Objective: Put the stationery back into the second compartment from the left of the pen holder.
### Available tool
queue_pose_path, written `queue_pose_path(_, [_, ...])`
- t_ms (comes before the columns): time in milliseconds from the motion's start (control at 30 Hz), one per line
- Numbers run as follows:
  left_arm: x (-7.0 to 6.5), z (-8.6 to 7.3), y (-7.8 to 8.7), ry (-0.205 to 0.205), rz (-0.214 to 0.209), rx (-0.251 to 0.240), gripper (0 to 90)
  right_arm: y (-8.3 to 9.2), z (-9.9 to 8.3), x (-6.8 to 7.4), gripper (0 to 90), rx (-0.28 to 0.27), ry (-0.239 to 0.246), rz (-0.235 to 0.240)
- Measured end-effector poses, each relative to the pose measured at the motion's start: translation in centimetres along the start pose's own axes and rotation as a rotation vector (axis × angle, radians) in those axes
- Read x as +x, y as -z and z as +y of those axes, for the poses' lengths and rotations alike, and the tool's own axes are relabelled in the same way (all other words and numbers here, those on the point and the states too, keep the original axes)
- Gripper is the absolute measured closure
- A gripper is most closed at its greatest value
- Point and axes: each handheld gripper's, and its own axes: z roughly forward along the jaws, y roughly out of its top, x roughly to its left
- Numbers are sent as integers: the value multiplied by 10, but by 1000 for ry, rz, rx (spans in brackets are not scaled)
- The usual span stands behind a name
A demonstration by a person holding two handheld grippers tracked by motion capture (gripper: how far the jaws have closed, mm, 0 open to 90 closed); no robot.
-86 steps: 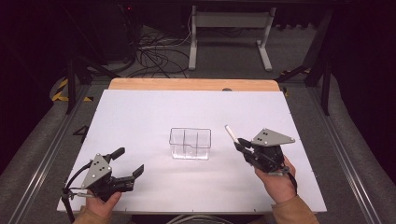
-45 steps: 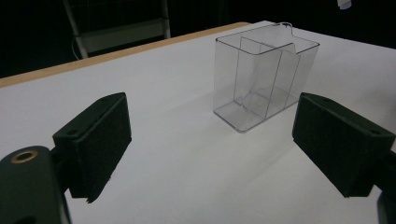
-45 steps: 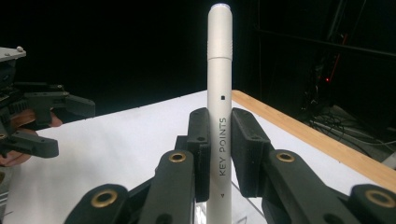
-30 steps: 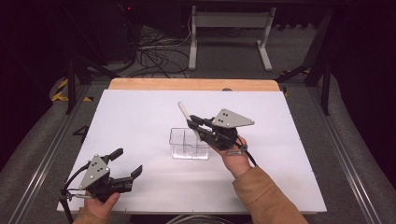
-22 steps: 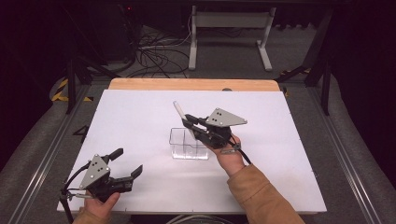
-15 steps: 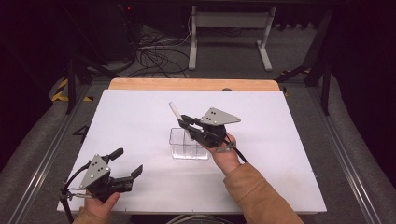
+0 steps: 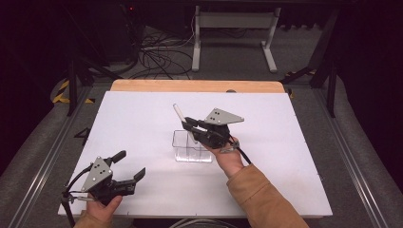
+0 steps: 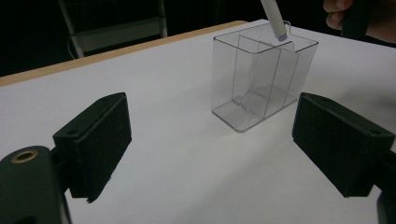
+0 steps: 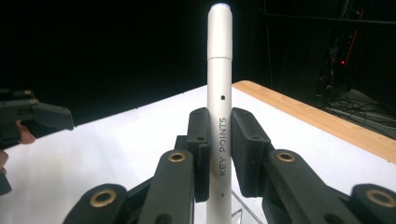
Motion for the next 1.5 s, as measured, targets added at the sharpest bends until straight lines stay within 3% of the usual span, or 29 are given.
queue_pose_path(100, [1,0,1,0,4,-3,124,-1,-2,2,782,6,17,-4])
queue_pose_path(700, [0,0,0,1,0,-1,125,-1,-24,2,782,67,-15,-16])
queue_pose_path(1333, [0,0,-1,3,-1,1,124,5,-35,5,776,113,-4,-22])
queue_pose_path(1367, [0,0,-1,4,0,0,124,5,-34,5,743,121,7,-24])
queue_pose_path(1433, [0,0,-1,3,0,0,124,7,-32,4,569,103,11,5])
queue_pose_path(1500, [1,0,-1,8,-2,-1,125,11,-27,3,451,91,33,-6])
